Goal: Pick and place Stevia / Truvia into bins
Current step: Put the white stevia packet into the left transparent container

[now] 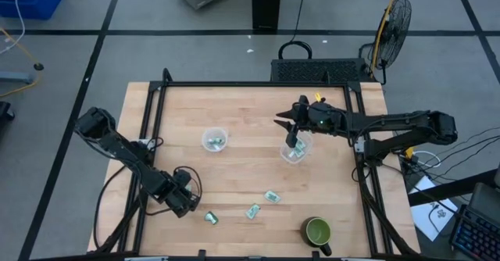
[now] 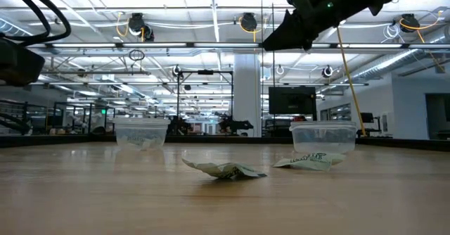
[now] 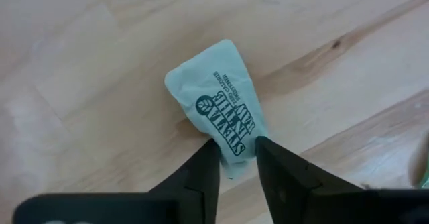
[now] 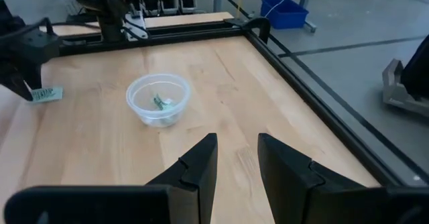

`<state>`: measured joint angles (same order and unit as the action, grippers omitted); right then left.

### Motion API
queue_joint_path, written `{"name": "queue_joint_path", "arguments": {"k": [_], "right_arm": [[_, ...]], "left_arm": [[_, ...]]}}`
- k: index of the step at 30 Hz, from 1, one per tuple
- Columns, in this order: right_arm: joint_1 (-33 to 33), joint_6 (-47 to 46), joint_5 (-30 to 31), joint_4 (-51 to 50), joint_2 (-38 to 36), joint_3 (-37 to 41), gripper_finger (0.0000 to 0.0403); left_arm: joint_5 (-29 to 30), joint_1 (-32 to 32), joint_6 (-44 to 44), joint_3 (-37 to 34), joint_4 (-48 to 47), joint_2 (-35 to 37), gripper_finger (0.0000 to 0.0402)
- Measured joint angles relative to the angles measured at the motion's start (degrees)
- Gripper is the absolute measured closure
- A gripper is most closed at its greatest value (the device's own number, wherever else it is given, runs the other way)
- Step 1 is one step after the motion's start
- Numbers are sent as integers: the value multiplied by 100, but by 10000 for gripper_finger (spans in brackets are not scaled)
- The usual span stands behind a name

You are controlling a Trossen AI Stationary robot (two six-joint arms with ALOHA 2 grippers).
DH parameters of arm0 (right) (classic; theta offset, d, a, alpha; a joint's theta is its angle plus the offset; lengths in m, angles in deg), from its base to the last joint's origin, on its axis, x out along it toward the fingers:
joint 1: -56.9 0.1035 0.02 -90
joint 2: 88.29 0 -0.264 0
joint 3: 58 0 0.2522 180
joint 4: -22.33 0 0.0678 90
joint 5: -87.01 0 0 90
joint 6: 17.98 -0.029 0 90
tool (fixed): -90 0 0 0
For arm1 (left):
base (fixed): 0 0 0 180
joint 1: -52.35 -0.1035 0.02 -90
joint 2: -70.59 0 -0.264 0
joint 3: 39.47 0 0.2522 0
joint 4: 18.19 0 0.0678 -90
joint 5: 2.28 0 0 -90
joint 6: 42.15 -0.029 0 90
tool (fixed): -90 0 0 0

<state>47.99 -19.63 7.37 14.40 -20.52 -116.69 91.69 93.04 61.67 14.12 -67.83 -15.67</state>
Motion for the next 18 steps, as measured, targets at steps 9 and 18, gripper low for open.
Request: {"name": "queue_joint_path", "arguments": {"k": [9,18], "right_arm": [[0,100,4,584,0,0,303],[0,287,4,1052,0,0,303]], "left_arm": [[236,-145,-201,2,26,2,365],[1589,-923,-1230,-20,-17,351,384]]}}
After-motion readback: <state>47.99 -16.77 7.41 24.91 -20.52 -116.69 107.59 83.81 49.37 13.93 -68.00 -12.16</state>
